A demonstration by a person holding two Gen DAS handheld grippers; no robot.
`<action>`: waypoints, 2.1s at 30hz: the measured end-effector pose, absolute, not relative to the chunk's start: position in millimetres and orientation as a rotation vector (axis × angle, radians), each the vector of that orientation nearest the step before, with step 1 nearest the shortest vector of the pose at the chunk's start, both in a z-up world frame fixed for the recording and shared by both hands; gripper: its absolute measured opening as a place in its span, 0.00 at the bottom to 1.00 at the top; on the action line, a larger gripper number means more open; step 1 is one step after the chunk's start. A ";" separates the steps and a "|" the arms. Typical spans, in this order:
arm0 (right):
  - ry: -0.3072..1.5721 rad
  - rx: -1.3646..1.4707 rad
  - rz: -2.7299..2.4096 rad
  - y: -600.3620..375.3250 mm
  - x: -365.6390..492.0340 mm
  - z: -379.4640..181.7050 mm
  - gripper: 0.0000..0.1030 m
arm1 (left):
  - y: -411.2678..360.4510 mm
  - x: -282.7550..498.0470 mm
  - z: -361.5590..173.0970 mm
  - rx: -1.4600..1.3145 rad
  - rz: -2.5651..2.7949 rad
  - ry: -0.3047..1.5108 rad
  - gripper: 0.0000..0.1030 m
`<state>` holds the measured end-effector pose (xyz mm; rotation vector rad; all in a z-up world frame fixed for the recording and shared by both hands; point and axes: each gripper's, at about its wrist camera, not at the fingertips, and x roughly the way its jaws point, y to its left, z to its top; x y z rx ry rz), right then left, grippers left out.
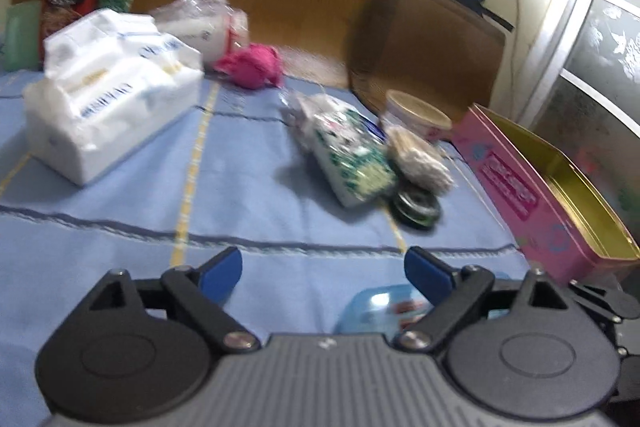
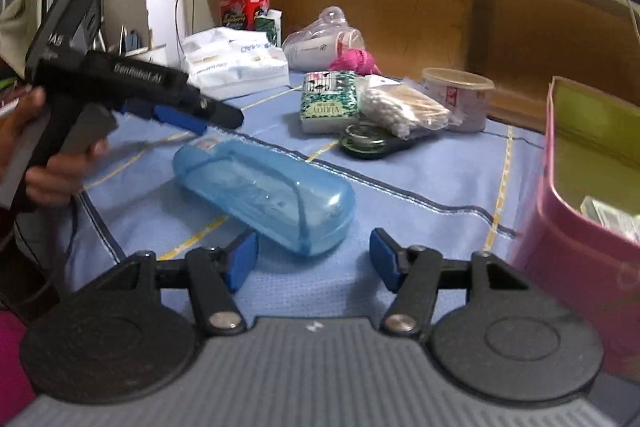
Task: Organize soft objects
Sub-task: 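Grasp the blue plastic case with the right gripper, then lower the blue case into the pink tin and open the gripper, then grasp the green-and-white small box with the right gripper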
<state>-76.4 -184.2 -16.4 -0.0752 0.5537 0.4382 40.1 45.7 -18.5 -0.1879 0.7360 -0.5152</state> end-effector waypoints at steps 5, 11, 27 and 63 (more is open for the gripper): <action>0.542 -0.116 0.459 -173.3 -72.0 -19.5 0.65 | 35.4 20.3 -14.6 -0.154 -0.536 0.754 0.88; 0.569 -0.124 0.482 -176.3 -61.6 -21.2 0.77 | 44.9 12.1 -22.0 -0.295 -0.589 0.840 0.74; 0.346 -0.004 0.171 -247.9 -96.0 38.5 0.67 | -75.4 32.9 68.2 -0.151 -0.800 0.635 0.70; 0.376 -0.115 0.325 -151.2 3.0 31.2 0.60 | 100.2 64.3 -28.1 -0.259 -0.244 0.619 0.74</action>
